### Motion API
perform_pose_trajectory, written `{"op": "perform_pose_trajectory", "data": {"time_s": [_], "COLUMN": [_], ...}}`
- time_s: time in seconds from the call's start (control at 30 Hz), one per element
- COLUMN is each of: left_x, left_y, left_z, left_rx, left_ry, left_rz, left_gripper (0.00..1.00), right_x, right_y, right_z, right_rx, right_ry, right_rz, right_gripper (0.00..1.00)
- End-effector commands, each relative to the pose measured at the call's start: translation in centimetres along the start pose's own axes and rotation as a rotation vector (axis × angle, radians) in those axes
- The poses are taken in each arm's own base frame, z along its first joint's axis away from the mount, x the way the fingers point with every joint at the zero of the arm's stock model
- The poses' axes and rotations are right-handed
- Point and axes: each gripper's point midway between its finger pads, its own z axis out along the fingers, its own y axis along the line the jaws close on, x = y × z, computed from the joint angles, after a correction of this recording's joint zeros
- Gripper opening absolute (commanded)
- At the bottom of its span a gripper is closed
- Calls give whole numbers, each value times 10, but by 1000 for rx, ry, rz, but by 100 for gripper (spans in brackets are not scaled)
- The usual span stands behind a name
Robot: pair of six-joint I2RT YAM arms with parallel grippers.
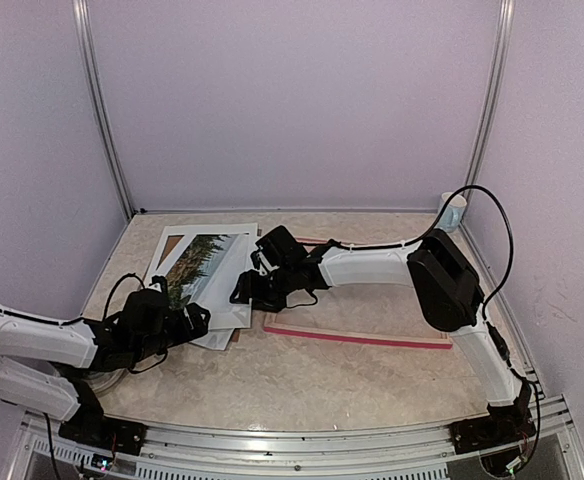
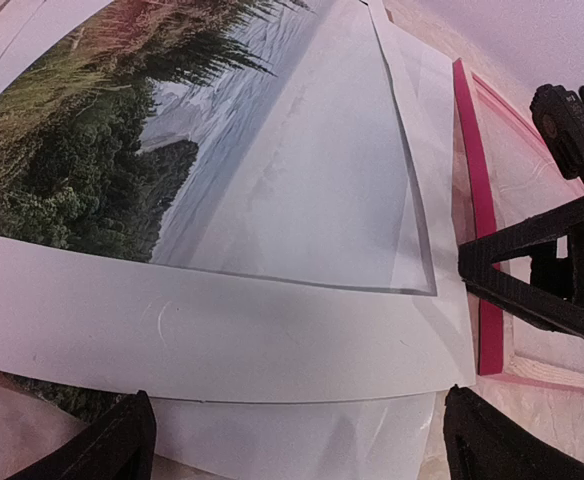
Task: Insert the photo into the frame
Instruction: Pick up the mat board from the photo.
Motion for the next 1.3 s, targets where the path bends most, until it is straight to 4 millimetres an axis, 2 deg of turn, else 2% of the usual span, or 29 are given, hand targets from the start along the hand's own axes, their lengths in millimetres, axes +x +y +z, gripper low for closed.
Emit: {"op": "perform_pose_trajectory", "data": {"time_s": [0.0,0.5,0.67,0.97,1.27], "left_x": [7,18,23,31,35], "left_y": [-3,1,2,4,5], "left_z": [4,14,18,21,22], "left_rx": [17,3,-3,-1,-1], "left_ry": [20,52,75,100,113], "left_rz": [-6,2,8,5,5], "left_gripper": [99,99,99,99,99], "right_x": [1,0,-1,-3,-1], "right_y": [14,21,24,27,20], "right_z": [-7,-25,-27,-25,-15], "right_rx": [-43,-109,-149,-196,-236], "right_ry": [-1,-14,-15,-9,17], "right_rz": [-1,6,24,46,102], "right_gripper": [63,59,54,39,38]}}
